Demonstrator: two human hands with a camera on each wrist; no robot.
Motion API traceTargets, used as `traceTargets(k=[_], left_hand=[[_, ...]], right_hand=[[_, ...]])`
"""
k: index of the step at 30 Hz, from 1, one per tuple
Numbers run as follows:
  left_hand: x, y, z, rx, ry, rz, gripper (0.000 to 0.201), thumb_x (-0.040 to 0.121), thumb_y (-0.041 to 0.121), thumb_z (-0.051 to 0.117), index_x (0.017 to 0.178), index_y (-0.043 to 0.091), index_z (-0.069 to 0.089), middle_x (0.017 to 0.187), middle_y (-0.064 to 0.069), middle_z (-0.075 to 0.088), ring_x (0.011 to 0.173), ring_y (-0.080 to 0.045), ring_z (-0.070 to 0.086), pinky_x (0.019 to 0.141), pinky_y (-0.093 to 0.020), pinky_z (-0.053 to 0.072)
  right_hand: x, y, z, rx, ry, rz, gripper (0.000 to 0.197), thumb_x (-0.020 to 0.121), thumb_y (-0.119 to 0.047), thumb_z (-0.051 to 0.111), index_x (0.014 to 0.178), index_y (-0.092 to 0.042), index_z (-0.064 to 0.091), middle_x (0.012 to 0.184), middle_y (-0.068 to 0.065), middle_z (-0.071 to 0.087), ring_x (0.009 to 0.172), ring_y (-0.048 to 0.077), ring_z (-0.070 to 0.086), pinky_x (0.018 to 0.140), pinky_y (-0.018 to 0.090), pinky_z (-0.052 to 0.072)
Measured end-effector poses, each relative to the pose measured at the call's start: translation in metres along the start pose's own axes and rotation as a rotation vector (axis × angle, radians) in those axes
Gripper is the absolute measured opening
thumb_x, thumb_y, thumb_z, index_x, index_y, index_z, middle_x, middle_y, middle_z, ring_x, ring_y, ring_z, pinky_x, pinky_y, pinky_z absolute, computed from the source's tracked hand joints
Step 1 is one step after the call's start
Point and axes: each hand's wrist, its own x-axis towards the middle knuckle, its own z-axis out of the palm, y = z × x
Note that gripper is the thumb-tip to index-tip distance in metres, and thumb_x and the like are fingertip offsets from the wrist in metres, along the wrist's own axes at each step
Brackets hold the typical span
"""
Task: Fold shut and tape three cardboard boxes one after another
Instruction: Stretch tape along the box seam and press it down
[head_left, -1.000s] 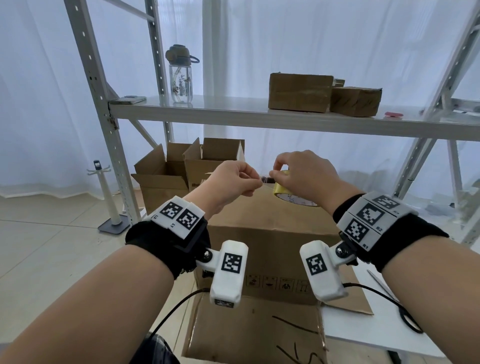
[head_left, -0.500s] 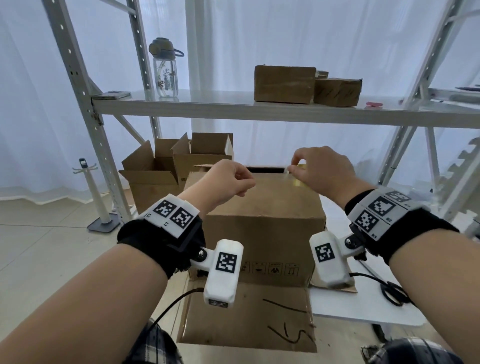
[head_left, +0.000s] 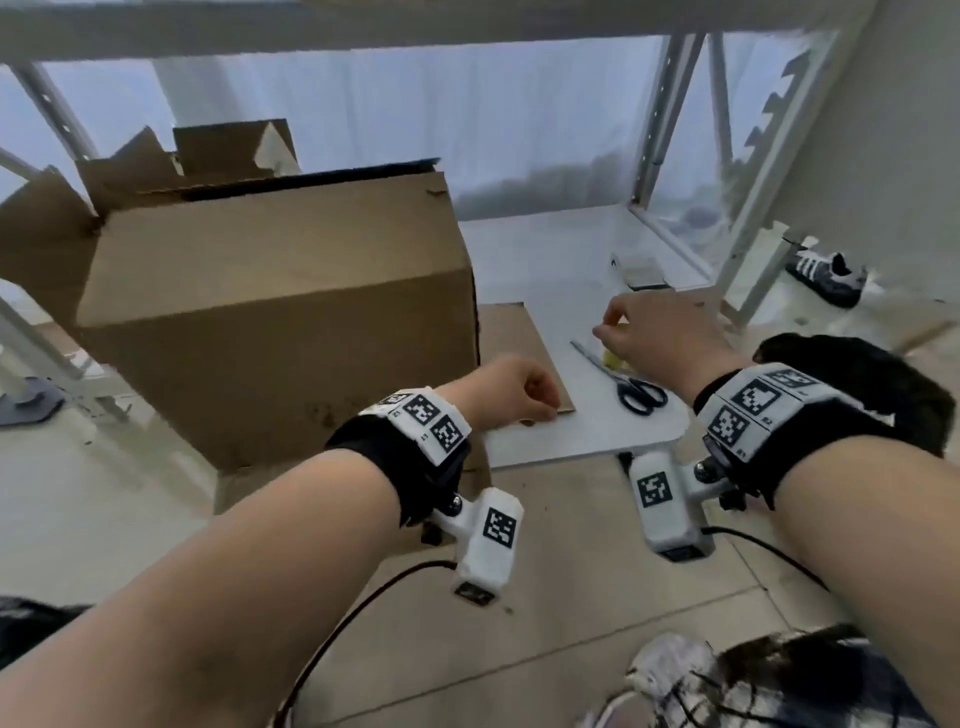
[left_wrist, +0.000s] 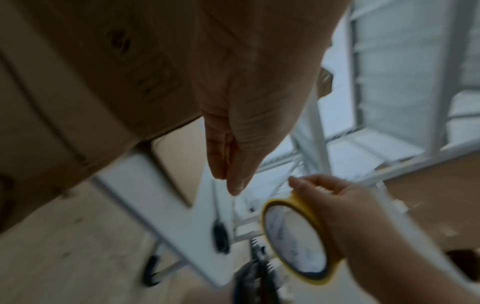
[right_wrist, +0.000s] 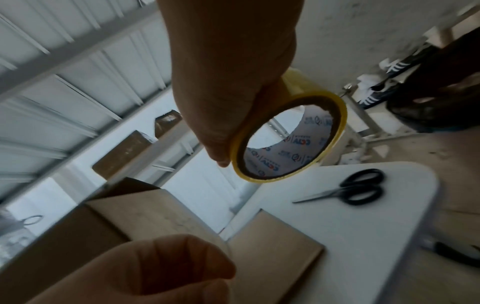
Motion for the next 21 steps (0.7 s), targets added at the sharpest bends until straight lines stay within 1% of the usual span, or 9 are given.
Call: traceTargets(k=[2, 5, 7, 10, 13, 15, 17, 19, 21], left_hand=[[0.02, -0.012, 0.023, 0.041, -0.028, -0.015, 0.015, 0.086, 0.005, 0.066, 0.1, -0.003, 0.066, 0.075, 0.0, 0.06, 0.062, -0.009, 0.056, 0.059, -0.013, 0.049], [0.05, -0.024, 0.051, 0.132, -0.041, -0.053, 0.014, 0.086, 0.007, 0.066, 0.099, 0.0, 0.066, 0.084, -0.006, 0.063, 0.07, -0.015, 0.057, 0.065, -0.021, 0.046], [0.064, -0.031, 0.065, 0.223, -0.051, -0.073, 0.014, 0.086, 0.01, 0.066, 0.099, 0.004, 0.067, 0.089, -0.004, 0.062, 0.078, -0.014, 0.055, 0.071, -0.022, 0.042], [0.077, -0.039, 0.08, 0.279, -0.042, -0.083, 0.013, 0.086, 0.013, 0.063, 0.098, 0.009, 0.066, 0.089, 0.002, 0.058, 0.084, -0.015, 0.054, 0.07, -0.019, 0.037], [0.083, -0.042, 0.083, 0.291, -0.003, -0.089, 0.013, 0.084, 0.017, 0.063, 0.096, 0.011, 0.064, 0.087, 0.004, 0.057, 0.08, -0.013, 0.052, 0.066, -0.019, 0.035], [0.086, -0.043, 0.082, 0.304, -0.012, -0.096, 0.015, 0.083, 0.019, 0.064, 0.097, 0.013, 0.061, 0.09, 0.004, 0.054, 0.082, -0.017, 0.055, 0.068, -0.022, 0.038], [0.089, -0.044, 0.08, 0.329, -0.02, -0.104, 0.03, 0.081, 0.022, 0.07, 0.105, 0.012, 0.056, 0.102, 0.0, 0.042, 0.083, -0.022, 0.052, 0.075, -0.025, 0.04], [0.092, -0.047, 0.077, 0.349, -0.018, -0.125, 0.042, 0.079, 0.026, 0.075, 0.111, 0.011, 0.051, 0.107, -0.002, 0.032, 0.082, -0.021, 0.047, 0.077, -0.027, 0.039], [0.092, -0.047, 0.073, 0.396, -0.033, -0.134, 0.036, 0.083, 0.024, 0.071, 0.109, 0.009, 0.052, 0.109, -0.005, 0.038, 0.085, -0.022, 0.048, 0.075, -0.027, 0.037]], right_hand=[[0.0, 0.015, 0.016, -0.036, -0.031, 0.013, 0.025, 0.094, -0.041, 0.049, 0.1, -0.022, 0.065, 0.105, 0.003, 0.065, 0.098, 0.024, 0.058, 0.076, 0.034, 0.046], [0.008, 0.033, 0.038, -0.072, -0.068, 0.018, 0.024, 0.095, -0.039, 0.049, 0.101, -0.022, 0.065, 0.106, 0.005, 0.064, 0.098, 0.025, 0.059, 0.076, 0.035, 0.048], [0.013, 0.038, 0.051, -0.065, -0.08, -0.001, 0.023, 0.094, -0.037, 0.05, 0.101, -0.021, 0.065, 0.103, 0.006, 0.064, 0.096, 0.025, 0.059, 0.073, 0.033, 0.045], [0.02, 0.042, 0.071, -0.058, -0.118, -0.023, 0.023, 0.095, -0.035, 0.051, 0.103, -0.02, 0.066, 0.101, 0.006, 0.064, 0.097, 0.025, 0.058, 0.071, 0.032, 0.041], [0.023, 0.042, 0.085, -0.073, -0.13, -0.038, 0.023, 0.095, -0.034, 0.05, 0.105, -0.02, 0.066, 0.102, 0.005, 0.064, 0.098, 0.026, 0.058, 0.071, 0.032, 0.04], [0.026, 0.043, 0.089, -0.064, -0.136, -0.036, 0.023, 0.095, -0.033, 0.049, 0.105, -0.02, 0.066, 0.103, 0.006, 0.063, 0.099, 0.026, 0.058, 0.072, 0.033, 0.041], [0.028, 0.044, 0.089, -0.056, -0.137, -0.028, 0.024, 0.095, -0.033, 0.049, 0.106, -0.019, 0.066, 0.103, 0.006, 0.063, 0.099, 0.025, 0.057, 0.072, 0.032, 0.04], [0.029, 0.045, 0.088, -0.052, -0.124, -0.027, 0.024, 0.096, -0.033, 0.049, 0.105, -0.019, 0.066, 0.103, 0.005, 0.064, 0.096, 0.024, 0.057, 0.071, 0.031, 0.038], [0.03, 0.045, 0.086, -0.035, -0.109, -0.019, 0.024, 0.096, -0.034, 0.049, 0.106, -0.02, 0.066, 0.103, 0.004, 0.064, 0.095, 0.022, 0.056, 0.071, 0.03, 0.037]])
